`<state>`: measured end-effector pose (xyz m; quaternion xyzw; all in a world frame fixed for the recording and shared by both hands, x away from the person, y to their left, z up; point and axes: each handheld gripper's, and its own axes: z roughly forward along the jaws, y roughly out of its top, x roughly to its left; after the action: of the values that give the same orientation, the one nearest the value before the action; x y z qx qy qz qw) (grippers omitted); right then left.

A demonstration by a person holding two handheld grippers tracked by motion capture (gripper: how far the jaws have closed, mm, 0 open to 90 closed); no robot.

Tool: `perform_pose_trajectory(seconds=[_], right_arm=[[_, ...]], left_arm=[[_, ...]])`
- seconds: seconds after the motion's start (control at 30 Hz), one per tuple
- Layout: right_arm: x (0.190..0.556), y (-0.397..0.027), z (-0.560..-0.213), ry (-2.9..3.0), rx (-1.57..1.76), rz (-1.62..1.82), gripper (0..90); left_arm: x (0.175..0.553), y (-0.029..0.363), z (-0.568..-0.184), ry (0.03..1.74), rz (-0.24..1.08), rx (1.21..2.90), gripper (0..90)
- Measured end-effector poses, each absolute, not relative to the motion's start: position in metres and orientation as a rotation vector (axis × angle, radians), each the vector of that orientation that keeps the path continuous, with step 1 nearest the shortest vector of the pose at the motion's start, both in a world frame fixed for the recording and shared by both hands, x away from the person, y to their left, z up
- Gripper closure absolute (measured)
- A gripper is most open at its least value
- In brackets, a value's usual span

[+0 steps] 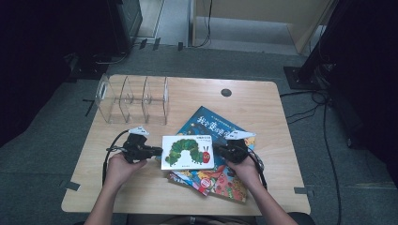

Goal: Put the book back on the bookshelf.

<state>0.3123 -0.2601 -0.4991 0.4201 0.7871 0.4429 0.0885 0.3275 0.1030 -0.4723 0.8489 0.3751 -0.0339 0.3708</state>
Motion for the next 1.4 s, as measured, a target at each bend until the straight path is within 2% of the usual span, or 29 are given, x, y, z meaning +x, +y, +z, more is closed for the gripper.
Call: perform_pose_trajectory(seconds=[0.43,0.6,0.73,0.83,0.87,1.07,1.23,1.4], right_arm=[[0.334,-0.253,-0.498,2.358,1.254,1.302,90.0],[0.342,-0.247,-0.499,2.353,1.235,1.325,90.0],[0.341,-0.248,-0.498,2.359,1.251,1.324,90.0],[0.333,-0.251,-0.496,2.368,1.229,1.321,90.0],[0.330,-0.253,-0.495,2.383,1.227,1.307,89.3],[0.309,-0.264,-0.495,2.362,1.191,1.295,71.8],[0.297,-0.272,-0.493,2.364,1.202,1.313,62.0],[0.282,-0.277,-0.491,2.368,1.191,1.339,61.4]], left_arm=[[0.310,0.103,-0.474,0.978,-0.125,2.163,86.2],[0.303,0.106,-0.474,0.989,-0.140,2.157,82.3],[0.309,0.112,-0.472,0.994,-0.134,2.128,75.5],[0.317,0.118,-0.468,0.989,-0.083,2.103,64.8],[0.320,0.120,-0.466,0.982,-0.074,2.102,61.6],[0.338,0.119,-0.464,0.974,-0.049,2.130,52.4],[0.348,0.118,-0.462,0.968,-0.045,2.143,44.8],[0.362,0.117,-0.463,0.966,-0.081,2.131,43.1]])
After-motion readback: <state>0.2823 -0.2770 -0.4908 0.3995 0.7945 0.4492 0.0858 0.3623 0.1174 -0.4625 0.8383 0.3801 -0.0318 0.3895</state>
